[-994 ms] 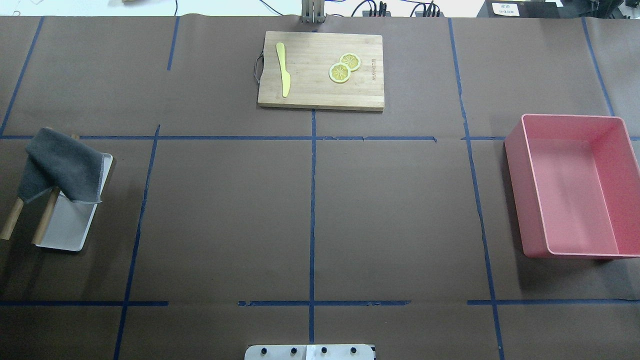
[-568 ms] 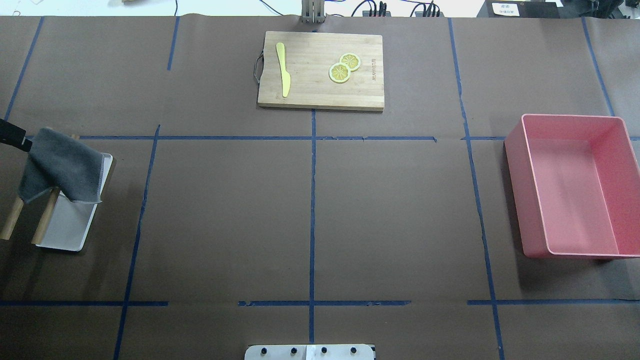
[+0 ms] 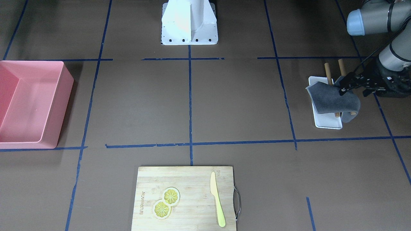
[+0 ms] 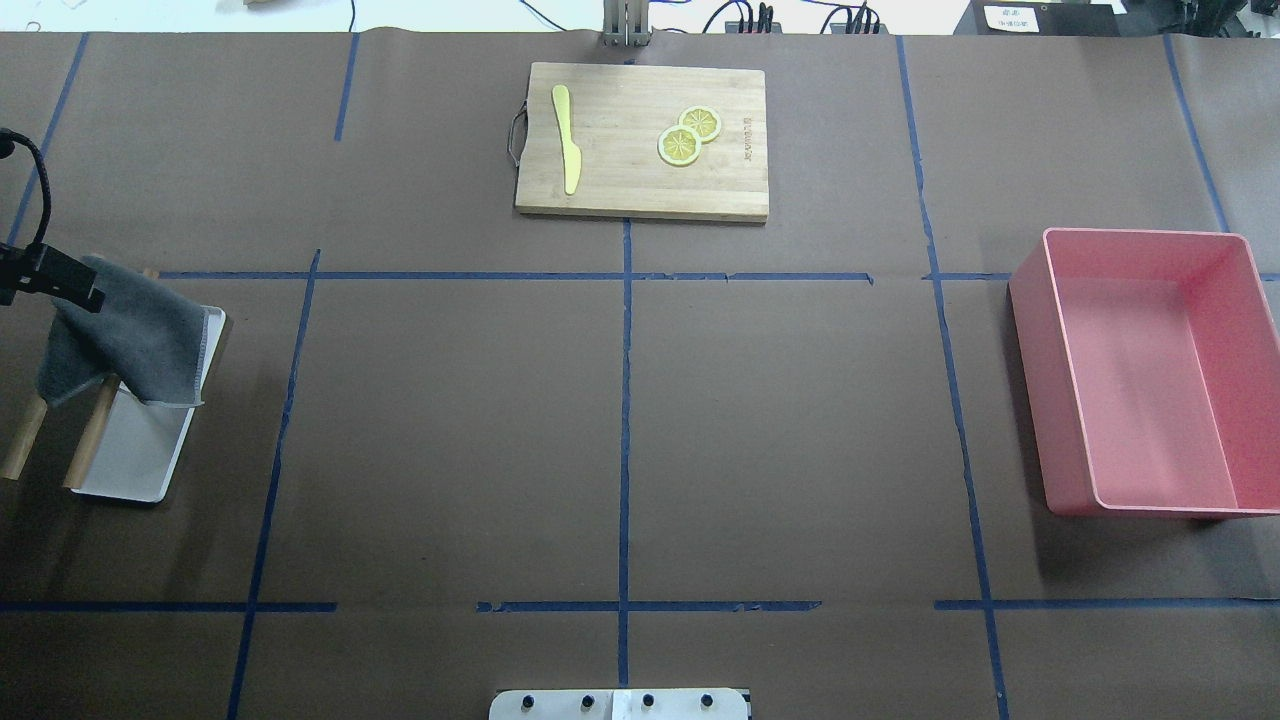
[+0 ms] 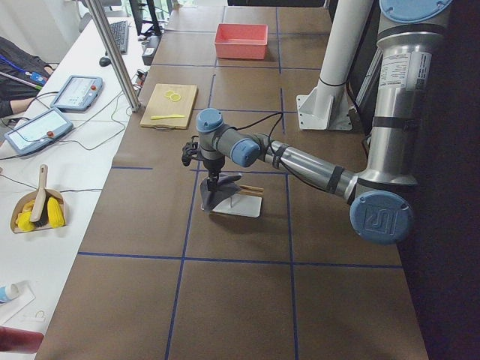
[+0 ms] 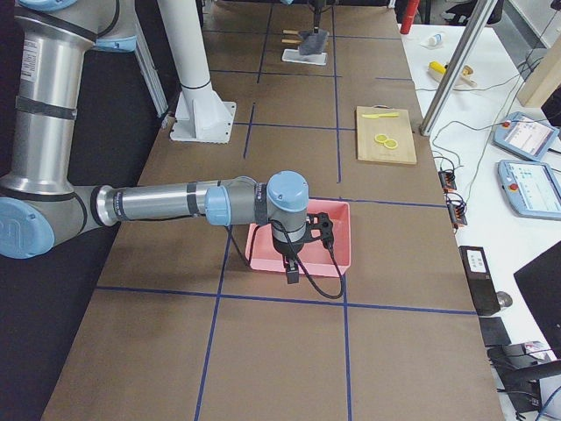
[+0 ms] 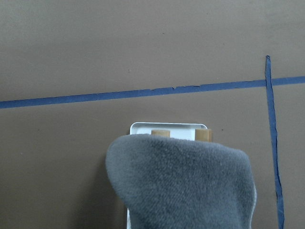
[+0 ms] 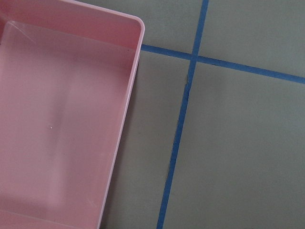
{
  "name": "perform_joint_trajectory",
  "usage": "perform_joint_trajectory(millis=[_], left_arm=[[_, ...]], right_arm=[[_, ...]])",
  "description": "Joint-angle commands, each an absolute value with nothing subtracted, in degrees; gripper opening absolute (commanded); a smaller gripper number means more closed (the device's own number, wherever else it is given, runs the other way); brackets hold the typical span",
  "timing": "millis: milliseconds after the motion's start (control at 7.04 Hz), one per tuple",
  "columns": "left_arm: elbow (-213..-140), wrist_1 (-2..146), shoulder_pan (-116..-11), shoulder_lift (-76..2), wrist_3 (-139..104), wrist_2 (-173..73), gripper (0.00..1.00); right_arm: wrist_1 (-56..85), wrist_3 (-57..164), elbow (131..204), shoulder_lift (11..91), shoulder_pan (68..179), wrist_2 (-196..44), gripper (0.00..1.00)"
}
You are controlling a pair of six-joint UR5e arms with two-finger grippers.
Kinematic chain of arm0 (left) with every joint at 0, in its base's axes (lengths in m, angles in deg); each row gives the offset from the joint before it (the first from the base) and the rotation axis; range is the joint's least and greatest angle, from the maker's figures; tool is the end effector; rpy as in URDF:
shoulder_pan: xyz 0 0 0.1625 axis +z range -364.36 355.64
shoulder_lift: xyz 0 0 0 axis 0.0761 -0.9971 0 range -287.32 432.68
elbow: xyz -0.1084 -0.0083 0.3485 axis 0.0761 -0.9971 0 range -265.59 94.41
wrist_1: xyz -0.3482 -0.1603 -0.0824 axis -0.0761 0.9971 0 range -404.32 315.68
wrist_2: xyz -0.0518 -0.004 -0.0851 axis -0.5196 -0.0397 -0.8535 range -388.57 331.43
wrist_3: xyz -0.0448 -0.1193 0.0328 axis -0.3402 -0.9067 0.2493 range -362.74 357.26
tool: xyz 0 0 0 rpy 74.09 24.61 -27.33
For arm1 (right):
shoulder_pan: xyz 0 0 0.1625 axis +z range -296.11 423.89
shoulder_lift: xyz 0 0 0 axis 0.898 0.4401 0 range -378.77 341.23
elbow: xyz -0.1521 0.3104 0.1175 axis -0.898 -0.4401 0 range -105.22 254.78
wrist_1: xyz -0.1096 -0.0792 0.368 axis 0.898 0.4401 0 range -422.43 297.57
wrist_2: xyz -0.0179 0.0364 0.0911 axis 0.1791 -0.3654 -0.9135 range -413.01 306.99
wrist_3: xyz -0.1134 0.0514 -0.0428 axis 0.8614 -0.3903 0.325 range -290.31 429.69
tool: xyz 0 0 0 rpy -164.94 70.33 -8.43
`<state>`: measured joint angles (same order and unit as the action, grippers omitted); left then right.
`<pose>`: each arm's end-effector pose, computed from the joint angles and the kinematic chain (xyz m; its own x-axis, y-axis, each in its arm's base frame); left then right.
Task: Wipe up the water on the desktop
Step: 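Lower the left gripper onto the grey cloth on the white tray and grasp it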
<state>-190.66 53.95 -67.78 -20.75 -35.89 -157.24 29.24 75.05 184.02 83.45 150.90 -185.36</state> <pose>0.1810 -0.4761 0.4568 0.6976 0.0664 -0.7134 -0.0214 0.9972 0.0719 0.0238 -0.3988 0.5619 0.7267 -0.1936 0.6591 0.1203 0.9805 0.1554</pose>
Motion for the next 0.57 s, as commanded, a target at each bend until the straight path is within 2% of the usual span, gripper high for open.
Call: perform_joint_trajectory(millis=[0, 142, 284, 426], left_arm=[[-189.31, 53.85, -67.38, -21.63, -36.22, -156.9, 0.82], [-189.04, 53.85, -67.38, -21.63, -36.14, -156.89, 0.76], [-188.96, 53.76, -67.38, -21.63, -36.14, -156.89, 0.61], [-189.04, 53.76, -67.38, -21.63, -36.14, -156.89, 0.33]], right_arm=[[29.24, 74.96, 184.2, 83.45, 150.9, -185.37, 1.0], [29.24, 74.96, 184.12, 83.45, 150.9, -185.37, 1.0], [29.24, 74.96, 184.2, 83.45, 150.9, -185.37, 1.0], [29.24, 74.96, 184.21, 83.45, 150.9, -185.37, 1.0]])
